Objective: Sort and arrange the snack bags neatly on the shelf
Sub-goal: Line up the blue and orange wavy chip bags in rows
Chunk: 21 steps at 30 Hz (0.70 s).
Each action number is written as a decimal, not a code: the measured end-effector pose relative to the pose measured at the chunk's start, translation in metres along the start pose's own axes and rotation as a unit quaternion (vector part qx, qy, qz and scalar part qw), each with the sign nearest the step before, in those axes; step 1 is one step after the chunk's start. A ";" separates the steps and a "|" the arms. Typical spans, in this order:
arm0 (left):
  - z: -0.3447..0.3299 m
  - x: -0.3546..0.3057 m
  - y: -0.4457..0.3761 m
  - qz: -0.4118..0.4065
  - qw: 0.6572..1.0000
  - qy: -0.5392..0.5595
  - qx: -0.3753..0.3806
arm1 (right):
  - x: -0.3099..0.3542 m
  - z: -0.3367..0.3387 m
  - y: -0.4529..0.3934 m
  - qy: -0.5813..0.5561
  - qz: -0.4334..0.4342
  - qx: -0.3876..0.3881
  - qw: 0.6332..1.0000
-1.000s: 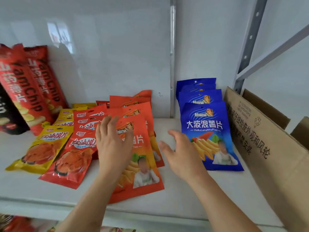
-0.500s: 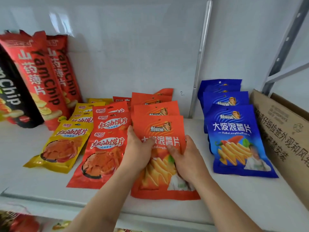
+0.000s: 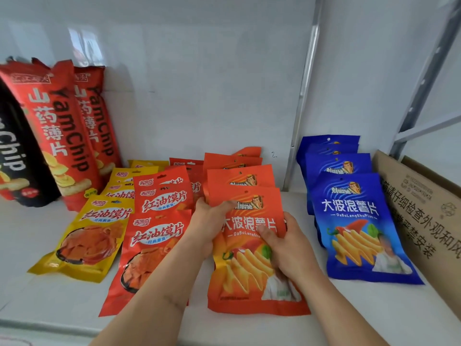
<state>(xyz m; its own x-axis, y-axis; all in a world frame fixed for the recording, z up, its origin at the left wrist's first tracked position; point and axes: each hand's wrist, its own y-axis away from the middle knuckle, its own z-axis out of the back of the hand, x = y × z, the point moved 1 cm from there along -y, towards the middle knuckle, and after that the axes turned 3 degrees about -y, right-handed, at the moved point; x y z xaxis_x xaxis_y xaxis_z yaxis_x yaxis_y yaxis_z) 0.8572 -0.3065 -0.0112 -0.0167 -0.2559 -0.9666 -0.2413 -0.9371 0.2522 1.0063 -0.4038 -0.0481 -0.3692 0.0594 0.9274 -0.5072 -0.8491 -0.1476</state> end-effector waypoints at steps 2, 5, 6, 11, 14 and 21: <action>0.000 0.000 -0.004 0.008 1.000 0.004 0.019 | 0.000 0.001 -0.002 -0.015 -0.001 -0.016 1.000; -0.003 -0.006 -0.010 0.009 0.999 -0.001 0.036 | -0.001 0.005 -0.009 -0.027 -0.007 -0.023 0.999; -0.004 -0.009 -0.014 0.007 0.999 -0.003 0.033 | -0.002 0.006 -0.011 -0.030 -0.010 -0.020 0.999; -0.007 -0.019 -0.028 0.006 1.000 0.022 0.017 | -0.004 0.007 -0.013 -0.040 -0.019 -0.021 0.999; -0.009 -0.013 -0.033 -0.003 1.000 0.016 0.027 | -0.007 0.006 -0.013 -0.038 -0.014 -0.040 0.998; -0.007 -0.008 -0.046 -0.004 0.998 0.044 0.050 | -0.008 0.006 -0.017 -0.052 -0.024 -0.045 0.997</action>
<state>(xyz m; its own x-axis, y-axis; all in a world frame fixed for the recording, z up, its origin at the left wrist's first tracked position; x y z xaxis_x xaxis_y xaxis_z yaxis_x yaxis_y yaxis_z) 0.8751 -0.2630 -0.0152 0.0696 -0.2720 -0.9598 -0.3362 -0.9122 0.2341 1.0224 -0.3932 -0.0515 -0.2618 0.0397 0.9643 -0.5925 -0.7953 -0.1281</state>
